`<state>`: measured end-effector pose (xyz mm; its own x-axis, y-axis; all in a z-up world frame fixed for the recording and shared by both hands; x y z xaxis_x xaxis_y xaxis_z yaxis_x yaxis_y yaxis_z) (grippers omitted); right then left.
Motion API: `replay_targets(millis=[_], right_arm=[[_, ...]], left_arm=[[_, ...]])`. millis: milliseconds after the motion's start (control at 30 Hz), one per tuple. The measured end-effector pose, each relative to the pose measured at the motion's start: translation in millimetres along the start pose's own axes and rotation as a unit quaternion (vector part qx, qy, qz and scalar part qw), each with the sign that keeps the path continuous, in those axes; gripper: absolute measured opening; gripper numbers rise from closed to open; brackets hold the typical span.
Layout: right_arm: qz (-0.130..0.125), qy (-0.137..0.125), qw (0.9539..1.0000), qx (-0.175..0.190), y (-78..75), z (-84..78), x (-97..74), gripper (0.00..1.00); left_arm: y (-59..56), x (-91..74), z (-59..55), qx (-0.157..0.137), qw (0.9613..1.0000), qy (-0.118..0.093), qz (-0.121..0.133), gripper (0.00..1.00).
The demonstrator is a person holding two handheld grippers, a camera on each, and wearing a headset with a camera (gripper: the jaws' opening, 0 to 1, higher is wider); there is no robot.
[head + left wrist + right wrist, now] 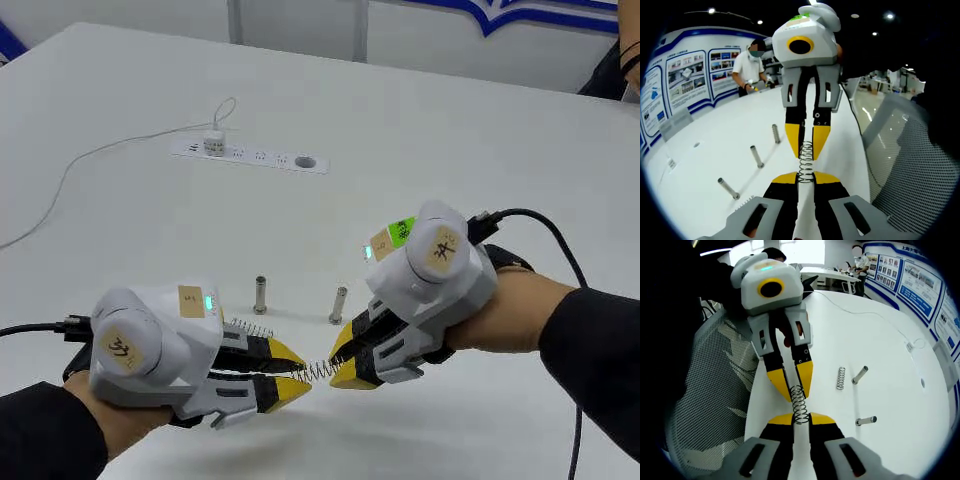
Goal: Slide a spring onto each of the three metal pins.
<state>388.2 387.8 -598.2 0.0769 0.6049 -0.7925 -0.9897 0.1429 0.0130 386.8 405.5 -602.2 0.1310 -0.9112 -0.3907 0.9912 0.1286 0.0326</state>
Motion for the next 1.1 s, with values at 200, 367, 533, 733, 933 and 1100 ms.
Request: replay_targets(millis=[200,367,533,733,933,1100], right_arm=[[0.002,-0.018,0.9998,0.002,1.5,13.2,-4.4,0.12],[0.003,-0.026,0.9997,-0.001,4.8,21.3,-5.1,0.12],[0.001,-0.03,0.9995,-0.006,5.1,29.0,-5.1,0.12],[0.001,-0.031,0.9994,-0.015,7.0,38.1,-3.9,0.12],[0.001,-0.028,0.9995,-0.015,5.5,37.8,-3.9,0.12],[-0.001,-0.028,0.9995,-0.016,4.7,40.7,-6.4,0.12]], left_arm=[[1.0,-0.5,-0.5,-0.005,1.0,-0.001,0.004,0.1],[0.6,0.0,-1.9,-0.005,1.0,0.001,0.005,0.1],[0.8,1.0,-1.3,-0.004,1.0,0.002,0.006,0.1],[0.2,2.5,-0.1,-0.005,1.0,-0.001,0.004,0.11],[0.4,2.7,0.5,-0.007,0.9999,-0.005,0.006,0.11],[0.9,1.7,1.1,-0.013,0.9999,-0.002,0.007,0.17]])
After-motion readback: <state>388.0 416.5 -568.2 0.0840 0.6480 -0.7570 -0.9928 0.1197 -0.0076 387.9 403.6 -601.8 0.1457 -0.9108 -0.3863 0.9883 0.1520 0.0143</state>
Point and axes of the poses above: the centre of the closed fingertips' face, and the gripper's own axes: x roughly forward along the fingers, y roughly to its left, z roughly out of its top, the point moved 1 cm from there along -x, roughly backward along the fingers, and after that the axes turned 3 degrees about -y, right-handed, at the moved point
